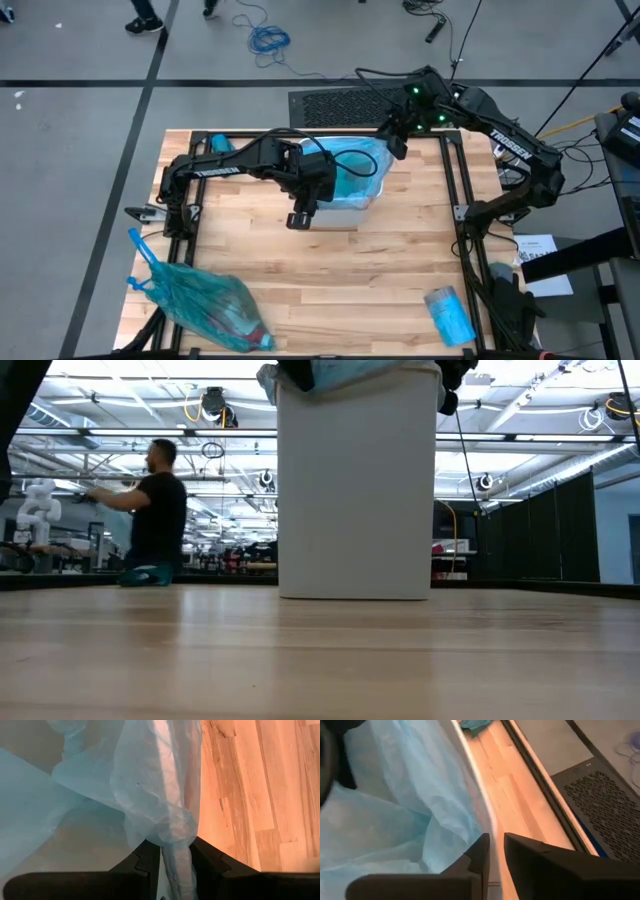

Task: Place trash/remove bag and relplace
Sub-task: Insert the new blue trash bag into the white trash bin

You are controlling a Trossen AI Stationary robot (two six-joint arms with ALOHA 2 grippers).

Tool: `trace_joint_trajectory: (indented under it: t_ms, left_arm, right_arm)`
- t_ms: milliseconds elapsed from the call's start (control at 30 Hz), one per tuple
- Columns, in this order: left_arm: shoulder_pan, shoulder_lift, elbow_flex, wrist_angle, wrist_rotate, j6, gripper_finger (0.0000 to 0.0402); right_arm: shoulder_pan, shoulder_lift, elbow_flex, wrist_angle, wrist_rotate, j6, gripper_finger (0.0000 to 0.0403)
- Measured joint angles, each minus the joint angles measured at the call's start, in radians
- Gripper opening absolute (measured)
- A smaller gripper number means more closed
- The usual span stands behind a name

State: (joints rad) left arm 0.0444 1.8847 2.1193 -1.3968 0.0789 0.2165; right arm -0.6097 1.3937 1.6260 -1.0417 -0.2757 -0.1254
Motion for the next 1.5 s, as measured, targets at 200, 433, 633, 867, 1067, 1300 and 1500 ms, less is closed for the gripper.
trace_joint_trajectory:
  t_ms: [200, 433, 633, 867, 1067, 1300, 1500]
  left_arm:
    - [0.000, 0.000, 0.000, 0.000, 0.000, -0.001, 0.0089]
    - [0.000, 0.000, 0.000, 0.001, 0.000, -0.001, 0.0089]
    - [0.000, 0.000, 0.000, 0.002, 0.019, -0.001, 0.0089]
    - [0.000, 0.000, 0.000, 0.002, 0.021, -0.002, 0.0089]
    - [0.000, 0.000, 0.000, 0.002, 0.021, -0.002, 0.0089]
    - [0.000, 0.000, 0.000, 0.002, 0.021, -0.001, 0.0089]
    - [0.000, 0.000, 0.000, 0.005, 0.021, 0.000, 0.0089]
  right_arm:
    - [0.000, 0.000, 0.000, 0.005, -0.037, -0.014, 0.0067]
    - [-0.008, 0.000, 0.000, -0.003, -0.052, 0.008, 0.0123]
    - [-0.028, 0.020, 0.001, -0.019, -0.067, 0.008, 0.0127]
    - [-0.033, 0.045, 0.001, -0.014, -0.098, 0.016, 0.0104]
    - [-0.033, 0.042, 0.001, 0.032, -0.093, 0.020, 0.0010]
    - [-0.050, 0.044, 0.001, 0.087, -0.065, 0.058, 0.0001]
    - [-0.096, 0.078, 0.002, 0.044, -0.068, 0.087, 0.0000]
